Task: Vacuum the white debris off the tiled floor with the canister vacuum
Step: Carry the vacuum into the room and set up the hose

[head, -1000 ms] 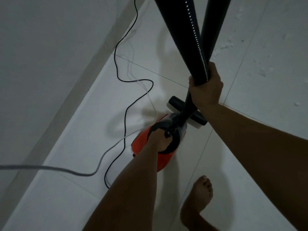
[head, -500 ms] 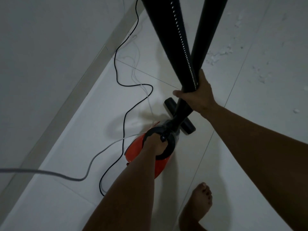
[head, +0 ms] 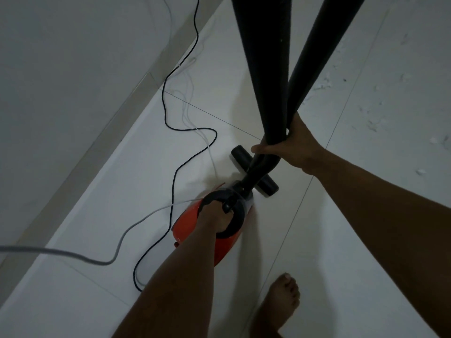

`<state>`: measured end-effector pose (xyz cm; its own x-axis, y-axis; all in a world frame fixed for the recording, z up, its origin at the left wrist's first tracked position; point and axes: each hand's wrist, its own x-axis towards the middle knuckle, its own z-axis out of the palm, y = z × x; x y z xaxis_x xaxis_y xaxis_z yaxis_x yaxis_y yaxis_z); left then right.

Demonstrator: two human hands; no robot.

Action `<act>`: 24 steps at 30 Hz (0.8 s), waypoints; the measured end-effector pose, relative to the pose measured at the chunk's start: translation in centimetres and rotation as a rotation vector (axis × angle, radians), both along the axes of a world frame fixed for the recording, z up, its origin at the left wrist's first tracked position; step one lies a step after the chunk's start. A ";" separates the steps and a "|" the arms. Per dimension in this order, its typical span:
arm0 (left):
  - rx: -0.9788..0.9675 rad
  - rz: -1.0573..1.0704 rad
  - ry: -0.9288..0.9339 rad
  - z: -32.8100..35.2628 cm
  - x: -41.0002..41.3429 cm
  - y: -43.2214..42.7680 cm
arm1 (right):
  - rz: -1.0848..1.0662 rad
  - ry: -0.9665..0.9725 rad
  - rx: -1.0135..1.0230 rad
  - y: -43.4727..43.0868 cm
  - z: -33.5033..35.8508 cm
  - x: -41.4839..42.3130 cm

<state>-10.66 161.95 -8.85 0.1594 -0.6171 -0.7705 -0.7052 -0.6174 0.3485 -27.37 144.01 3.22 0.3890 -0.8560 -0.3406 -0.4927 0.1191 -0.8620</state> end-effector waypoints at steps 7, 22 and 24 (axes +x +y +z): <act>0.010 0.008 -0.057 -0.1 -0.4 0.0 | -0.110 0.066 -0.204 1.2 0.5 0.8; -0.102 0.070 -0.104 0.8 -0.9 1.8 | -0.272 0.133 -0.381 4.6 -0.7 1.2; -0.132 0.092 -0.133 0.5 -0.8 1.8 | -0.296 0.126 -0.403 4.7 -1.1 1.6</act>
<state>-11.47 163.76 -8.35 0.3153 -0.6891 -0.6525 -0.6930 -0.6369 0.3377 -25.78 148.75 2.14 0.0877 -0.9961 0.0107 -0.5914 -0.0607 -0.8041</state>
